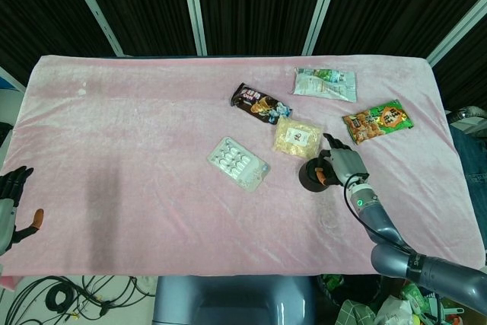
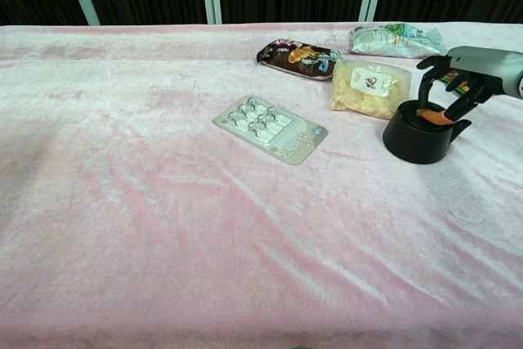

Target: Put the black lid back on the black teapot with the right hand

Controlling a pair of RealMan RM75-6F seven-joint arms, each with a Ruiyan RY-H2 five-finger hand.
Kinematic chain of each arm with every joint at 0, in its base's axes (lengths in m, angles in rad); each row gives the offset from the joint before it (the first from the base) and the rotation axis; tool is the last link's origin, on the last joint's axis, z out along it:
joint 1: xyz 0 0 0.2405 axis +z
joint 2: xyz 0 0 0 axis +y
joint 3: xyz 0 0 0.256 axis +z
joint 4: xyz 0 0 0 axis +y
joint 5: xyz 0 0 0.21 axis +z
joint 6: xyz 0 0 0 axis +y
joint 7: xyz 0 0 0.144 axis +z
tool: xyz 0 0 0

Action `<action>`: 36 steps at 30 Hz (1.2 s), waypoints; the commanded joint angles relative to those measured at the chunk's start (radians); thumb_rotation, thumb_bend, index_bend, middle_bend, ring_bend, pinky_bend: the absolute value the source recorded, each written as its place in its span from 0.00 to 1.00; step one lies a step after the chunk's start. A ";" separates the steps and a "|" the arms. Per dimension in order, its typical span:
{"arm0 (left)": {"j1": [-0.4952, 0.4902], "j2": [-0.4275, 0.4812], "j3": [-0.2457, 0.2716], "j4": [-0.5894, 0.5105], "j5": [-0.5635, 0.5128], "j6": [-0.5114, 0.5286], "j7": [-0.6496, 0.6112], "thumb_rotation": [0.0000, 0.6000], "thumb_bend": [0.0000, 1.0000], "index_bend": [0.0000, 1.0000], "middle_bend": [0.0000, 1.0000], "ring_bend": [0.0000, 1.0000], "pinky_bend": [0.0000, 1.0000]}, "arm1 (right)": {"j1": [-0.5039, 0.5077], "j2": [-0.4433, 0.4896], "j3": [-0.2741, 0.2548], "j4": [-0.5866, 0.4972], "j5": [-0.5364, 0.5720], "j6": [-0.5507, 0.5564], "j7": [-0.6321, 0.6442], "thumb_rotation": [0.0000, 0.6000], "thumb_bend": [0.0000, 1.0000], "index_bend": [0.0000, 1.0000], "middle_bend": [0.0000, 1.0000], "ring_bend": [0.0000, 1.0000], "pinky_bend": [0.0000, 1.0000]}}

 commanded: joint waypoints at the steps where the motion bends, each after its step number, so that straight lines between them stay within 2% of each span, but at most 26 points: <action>1: 0.000 0.000 0.000 0.000 0.000 0.000 0.000 1.00 0.44 0.06 0.03 0.00 0.00 | 0.000 0.000 -0.002 0.001 0.001 0.001 0.000 1.00 0.30 0.51 0.00 0.06 0.16; 6: 0.000 0.000 0.000 -0.001 -0.002 0.000 0.002 1.00 0.44 0.06 0.03 0.00 0.00 | 0.003 0.008 -0.004 -0.005 0.003 -0.006 0.000 1.00 0.23 0.32 0.00 0.04 0.16; 11: 0.000 0.000 0.000 -0.001 -0.003 0.000 0.003 1.00 0.44 0.06 0.03 0.00 0.00 | 0.005 0.030 -0.005 -0.028 -0.006 -0.002 -0.006 1.00 0.12 0.10 0.00 0.01 0.16; 14: 0.000 0.001 0.000 -0.002 -0.005 -0.001 0.002 1.00 0.44 0.06 0.02 0.00 0.00 | 0.005 0.055 0.002 -0.049 -0.021 -0.002 0.004 1.00 0.08 0.01 0.00 0.01 0.16; 18: 0.001 0.003 0.000 -0.002 -0.006 -0.001 0.002 1.00 0.44 0.06 0.02 0.00 0.00 | -0.021 0.076 0.046 -0.085 -0.074 0.065 0.070 1.00 0.08 0.00 0.00 0.01 0.16; 20: 0.002 0.003 0.000 -0.002 -0.006 0.001 0.002 1.00 0.44 0.06 0.02 0.00 0.00 | -0.051 0.095 0.072 -0.113 -0.141 0.111 0.146 1.00 0.08 0.00 0.00 0.01 0.16; 24: 0.004 0.002 0.001 -0.001 -0.002 0.006 0.002 1.00 0.44 0.06 0.02 0.00 0.00 | -0.121 0.173 0.070 -0.186 -0.279 0.206 0.223 1.00 0.08 0.00 0.00 0.01 0.16; 29: 0.007 -0.001 0.003 0.003 0.007 0.016 0.006 1.00 0.44 0.06 0.02 0.00 0.00 | -0.215 0.279 0.017 -0.283 -0.397 0.339 0.179 1.00 0.10 0.00 0.00 0.02 0.16; 32: 0.009 -0.005 0.004 0.007 0.016 0.025 0.011 1.00 0.44 0.06 0.02 0.00 0.00 | -0.313 0.338 -0.057 -0.348 -0.484 0.488 0.052 1.00 0.10 0.00 0.00 0.02 0.16; 36: 0.011 -0.011 0.008 0.017 0.032 0.037 0.022 1.00 0.44 0.06 0.02 0.00 0.00 | -0.417 0.339 -0.135 -0.382 -0.574 0.639 -0.074 1.00 0.10 0.00 0.00 0.02 0.16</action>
